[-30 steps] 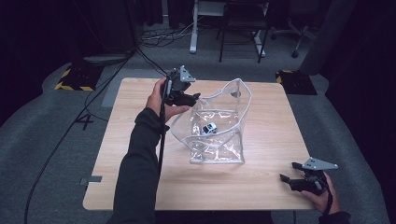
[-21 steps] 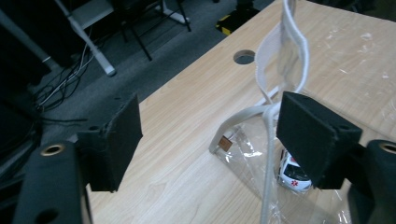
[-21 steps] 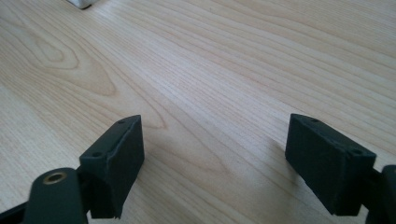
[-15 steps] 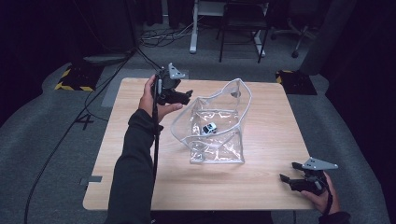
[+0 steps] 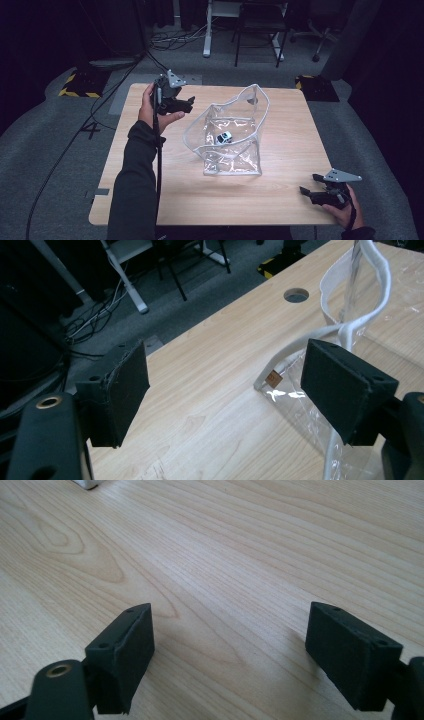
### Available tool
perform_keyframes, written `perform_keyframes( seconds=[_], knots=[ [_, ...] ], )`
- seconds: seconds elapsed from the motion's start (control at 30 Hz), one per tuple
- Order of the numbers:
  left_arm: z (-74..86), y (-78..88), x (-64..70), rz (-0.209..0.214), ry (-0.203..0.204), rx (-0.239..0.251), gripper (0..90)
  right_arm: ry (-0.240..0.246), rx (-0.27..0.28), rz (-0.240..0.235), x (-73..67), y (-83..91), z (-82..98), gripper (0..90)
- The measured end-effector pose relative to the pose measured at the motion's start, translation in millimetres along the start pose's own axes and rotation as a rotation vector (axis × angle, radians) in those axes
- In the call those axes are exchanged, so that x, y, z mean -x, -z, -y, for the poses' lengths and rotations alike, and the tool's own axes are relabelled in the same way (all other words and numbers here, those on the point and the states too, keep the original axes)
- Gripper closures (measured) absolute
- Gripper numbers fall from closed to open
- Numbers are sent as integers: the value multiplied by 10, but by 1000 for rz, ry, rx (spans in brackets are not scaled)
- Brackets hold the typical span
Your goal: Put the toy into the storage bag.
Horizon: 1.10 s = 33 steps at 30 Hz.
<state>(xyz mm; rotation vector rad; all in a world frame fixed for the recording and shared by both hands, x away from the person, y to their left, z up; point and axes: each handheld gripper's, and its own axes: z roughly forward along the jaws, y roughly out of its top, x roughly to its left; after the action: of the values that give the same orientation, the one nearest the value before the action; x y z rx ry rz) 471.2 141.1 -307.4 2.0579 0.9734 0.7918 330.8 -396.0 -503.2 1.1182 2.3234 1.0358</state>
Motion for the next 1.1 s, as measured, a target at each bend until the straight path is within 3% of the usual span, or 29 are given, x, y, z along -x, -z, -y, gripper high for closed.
perform_keyframes(
  seconds=[0.07, 0.13, 0.2, 0.37, 0.4, 0.47, 0.57, 0.73, 0.93, 1.1],
  knots=[
    [40, 12, -31, 4, -8, -12, 195, -1, 0, 0, -1, 0, 0, 197],
    [76, -1, -23, -9, 21, 9, 190, -2, 0, 0, -2, -1, -1, 197],
    [108, 15, -56, 3, 4, -17, 190, -1, 0, 0, -1, 0, 0, 197],
    [188, 18, -81, -5, 6, -27, 189, 0, 0, 0, 0, 0, 0, 197],
    [208, 7, -67, -8, 29, -12, 187, -1, 0, 0, -1, 0, 0, 197],
    [239, 20, -83, 8, 6, -41, 183, 0, 0, 0, 0, 0, 0, 197],
    [290, 2, -59, 22, 26, -28, 183, 0, 0, 0, 0, 0, 0, 197],
    [346, -4, -48, 34, 0, -67, 183, -3, 1, 1, -2, -1, 0, 197],
    [425, -5, -10, 26, -9, -70, 183, -5, 1, 0, -3, -1, -1, 197],
    [511, 4, -1, 43, -19, -68, 160, -3, 1, 1, -2, -1, -1, 197]
  ],
)
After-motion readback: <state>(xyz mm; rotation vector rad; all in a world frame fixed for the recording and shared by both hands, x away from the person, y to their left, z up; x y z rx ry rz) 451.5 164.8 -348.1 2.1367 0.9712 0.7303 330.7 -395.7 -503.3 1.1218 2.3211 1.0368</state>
